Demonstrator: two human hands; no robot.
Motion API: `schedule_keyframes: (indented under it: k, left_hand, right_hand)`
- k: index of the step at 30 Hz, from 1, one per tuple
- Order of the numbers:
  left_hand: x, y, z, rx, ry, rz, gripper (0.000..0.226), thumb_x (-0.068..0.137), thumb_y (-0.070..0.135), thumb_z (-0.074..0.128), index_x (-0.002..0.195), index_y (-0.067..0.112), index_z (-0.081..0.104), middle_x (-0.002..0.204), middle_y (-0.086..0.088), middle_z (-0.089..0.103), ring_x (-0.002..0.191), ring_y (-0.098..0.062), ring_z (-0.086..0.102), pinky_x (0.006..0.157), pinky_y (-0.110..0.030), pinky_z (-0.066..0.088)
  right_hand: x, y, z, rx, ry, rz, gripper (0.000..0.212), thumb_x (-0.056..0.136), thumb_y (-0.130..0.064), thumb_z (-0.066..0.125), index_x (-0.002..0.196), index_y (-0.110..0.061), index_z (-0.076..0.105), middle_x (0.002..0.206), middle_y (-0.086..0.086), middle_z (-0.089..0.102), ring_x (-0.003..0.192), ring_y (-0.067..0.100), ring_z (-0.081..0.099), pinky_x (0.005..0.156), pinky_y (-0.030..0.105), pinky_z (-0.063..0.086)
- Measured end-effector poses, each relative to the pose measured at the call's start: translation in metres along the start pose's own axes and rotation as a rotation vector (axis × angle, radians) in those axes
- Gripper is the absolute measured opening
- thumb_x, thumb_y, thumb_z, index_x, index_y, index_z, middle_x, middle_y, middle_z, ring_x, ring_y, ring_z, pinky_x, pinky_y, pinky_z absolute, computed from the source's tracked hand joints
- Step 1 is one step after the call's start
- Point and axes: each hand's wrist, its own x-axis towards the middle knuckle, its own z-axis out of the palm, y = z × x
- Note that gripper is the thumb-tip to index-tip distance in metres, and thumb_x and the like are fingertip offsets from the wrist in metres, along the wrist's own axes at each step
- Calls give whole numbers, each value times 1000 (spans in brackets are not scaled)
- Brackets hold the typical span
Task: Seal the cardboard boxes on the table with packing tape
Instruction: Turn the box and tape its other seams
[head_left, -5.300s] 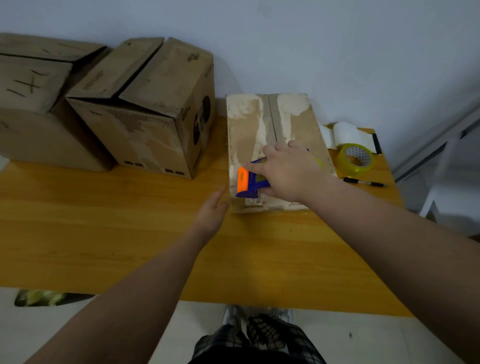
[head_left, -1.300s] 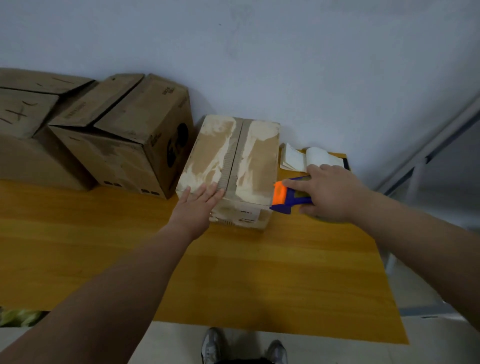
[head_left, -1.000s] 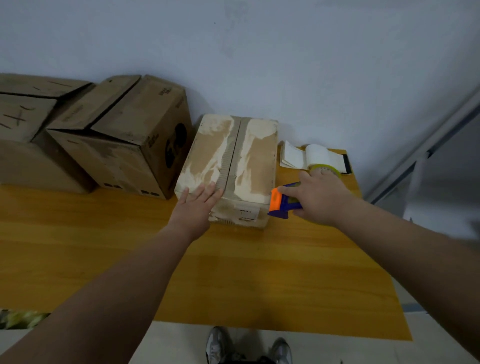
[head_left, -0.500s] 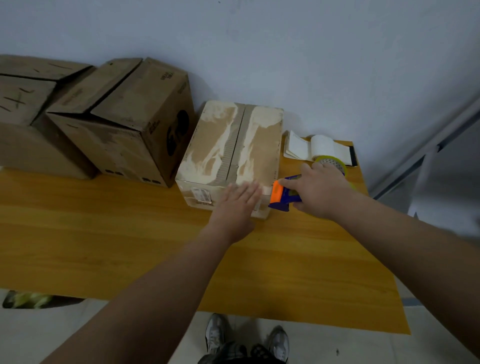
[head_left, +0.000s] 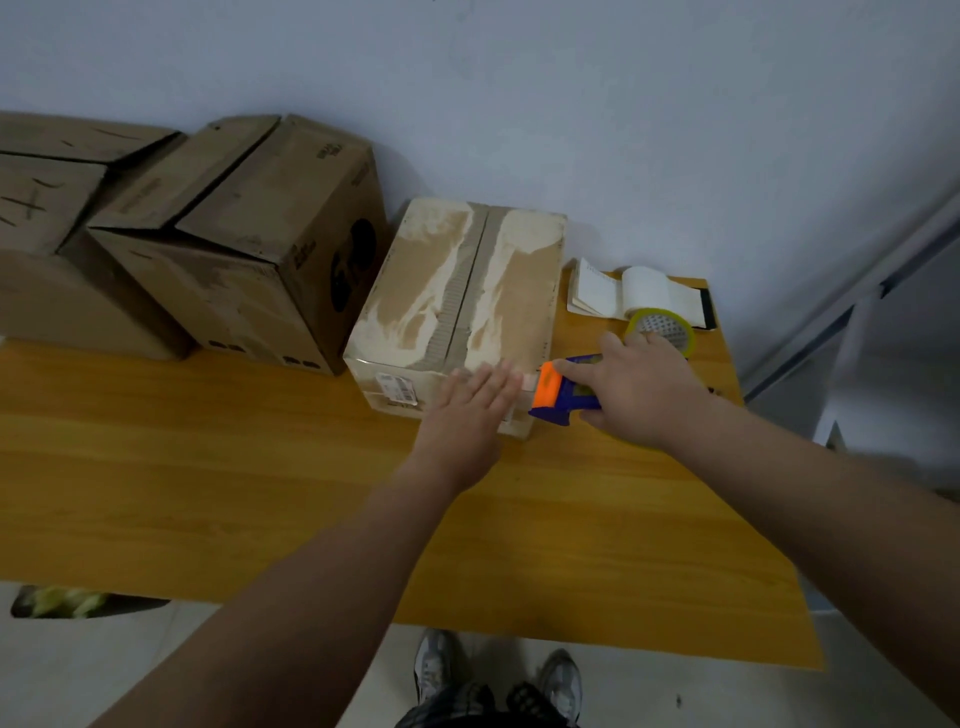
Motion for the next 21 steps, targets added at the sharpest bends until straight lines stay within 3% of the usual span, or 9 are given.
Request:
schedule_keyframes:
  k: [6, 11, 21]
  left_hand:
    - [-1, -21, -1, -11, -2, -79, 74, 97, 38, 45, 151, 28, -7, 160, 3, -7, 147, -20, -4, 117, -38, -6]
    - [4, -25, -5, -12, -29, -83, 71, 98, 25, 43, 151, 29, -4, 160, 5, -5, 147, -18, -3, 116, -38, -6]
    - [-2, -21, 3, -8, -26, -97, 77, 97, 8, 40, 149, 32, -11, 159, 8, -11, 146, -16, -6, 117, -43, -4]
  right_hand:
    - [8, -24, 5, 107, 49, 15, 63, 96, -52, 44, 151, -36, 16, 123, 11, 45, 110, 31, 49, 90, 39, 39]
    - [-11, -3, 3, 88, 126, -58, 70, 95, -61, 36, 152, -37, 4, 124, 11, 42, 112, 28, 46, 91, 37, 38]
    - [-54, 35, 17, 33, 19, -45, 73, 94, -62, 35, 151, -39, -3, 132, 9, 39, 116, 26, 45, 93, 35, 38]
